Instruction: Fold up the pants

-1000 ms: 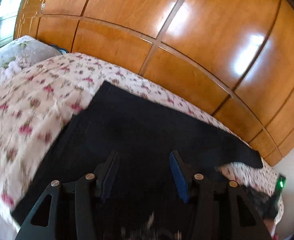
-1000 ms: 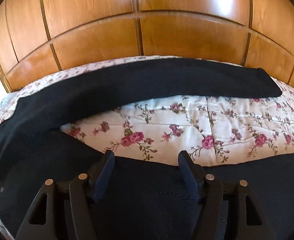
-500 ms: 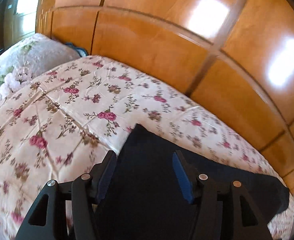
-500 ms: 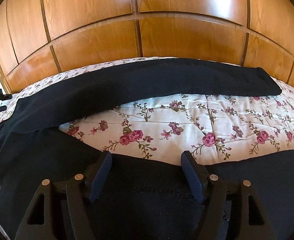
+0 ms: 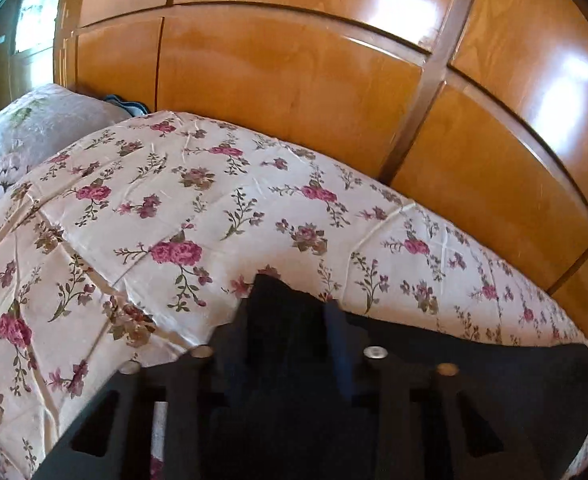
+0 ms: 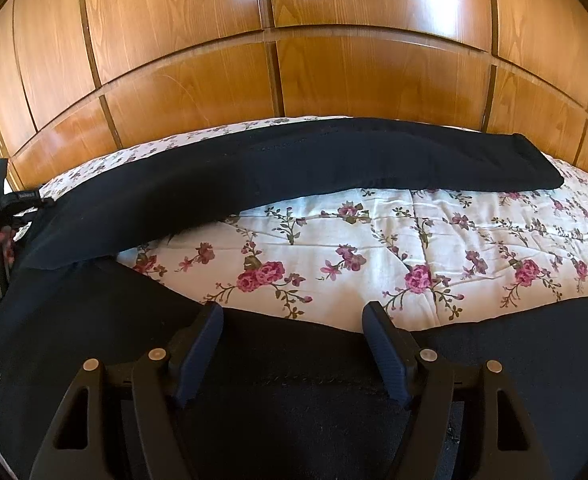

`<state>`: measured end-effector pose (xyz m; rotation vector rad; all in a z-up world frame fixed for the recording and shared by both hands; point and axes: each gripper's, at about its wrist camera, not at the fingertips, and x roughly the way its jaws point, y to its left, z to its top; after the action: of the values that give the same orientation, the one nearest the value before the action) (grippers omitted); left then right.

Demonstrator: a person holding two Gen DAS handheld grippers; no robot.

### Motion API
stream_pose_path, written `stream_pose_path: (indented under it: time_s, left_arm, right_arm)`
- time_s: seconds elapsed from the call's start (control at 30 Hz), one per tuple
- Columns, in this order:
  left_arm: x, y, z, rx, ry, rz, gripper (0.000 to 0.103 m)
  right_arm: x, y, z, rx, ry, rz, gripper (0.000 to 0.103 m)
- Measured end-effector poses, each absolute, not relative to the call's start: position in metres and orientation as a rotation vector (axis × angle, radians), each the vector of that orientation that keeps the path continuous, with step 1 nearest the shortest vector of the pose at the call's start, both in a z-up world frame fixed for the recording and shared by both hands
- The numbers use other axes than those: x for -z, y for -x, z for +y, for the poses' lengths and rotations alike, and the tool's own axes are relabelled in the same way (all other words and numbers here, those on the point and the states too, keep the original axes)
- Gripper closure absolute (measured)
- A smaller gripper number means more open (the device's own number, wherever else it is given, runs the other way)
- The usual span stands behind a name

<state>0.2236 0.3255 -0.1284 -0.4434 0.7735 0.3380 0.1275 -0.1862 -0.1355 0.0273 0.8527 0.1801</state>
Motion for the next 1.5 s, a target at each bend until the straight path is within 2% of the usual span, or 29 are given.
stream_pose_path:
  time_s: [0.17,0.23,0.53,0.83,0.97,1.07,1.27,1.5]
  left_arm:
    - [0.125,-0.221,0.323,-0.33,0.436,0.768,0.091]
    - [0.115,-0.216,0.315,-0.322,0.416,0.744,0.094]
    - [0.07,-0.116,0.288,-0.142,0.547,0.5,0.095]
    - [0.105,-0.017,0.264,-0.125,0.678,0.482,0.095]
    - [0.136,-0.002,0.258,-0.142,0.718,0.528,0.095]
    - [0.138,0.003,0.257,-0.151,0.714,0.502,0.095]
    - [0.142,0.004,0.256,-0.132,0.718,0.498,0.095]
    - [0.144,0.008,0.256,-0.121,0.728,0.48,0.095]
  right_arm:
    - [0.137,-0.128,-0.186,-0.176,-0.019,0.845,0.03]
    - [0.137,-0.128,-0.186,-0.176,-0.019,0.844,0.03]
    - [0.137,-0.129,-0.188,-0.179,-0.02,0.845,0.03]
    - [0.137,-0.128,-0.188,-0.183,-0.028,0.846,0.03]
    - [0.136,-0.128,-0.186,-0.18,-0.017,0.867,0.028]
    - [0.127,-0.136,-0.18,-0.178,0.012,0.918,0.027]
    - [0.073,-0.179,-0.163,-0.256,-0.115,0.848,0.027]
    - [0.069,-0.278,-0.122,-0.194,-0.344,1.048,0.027]
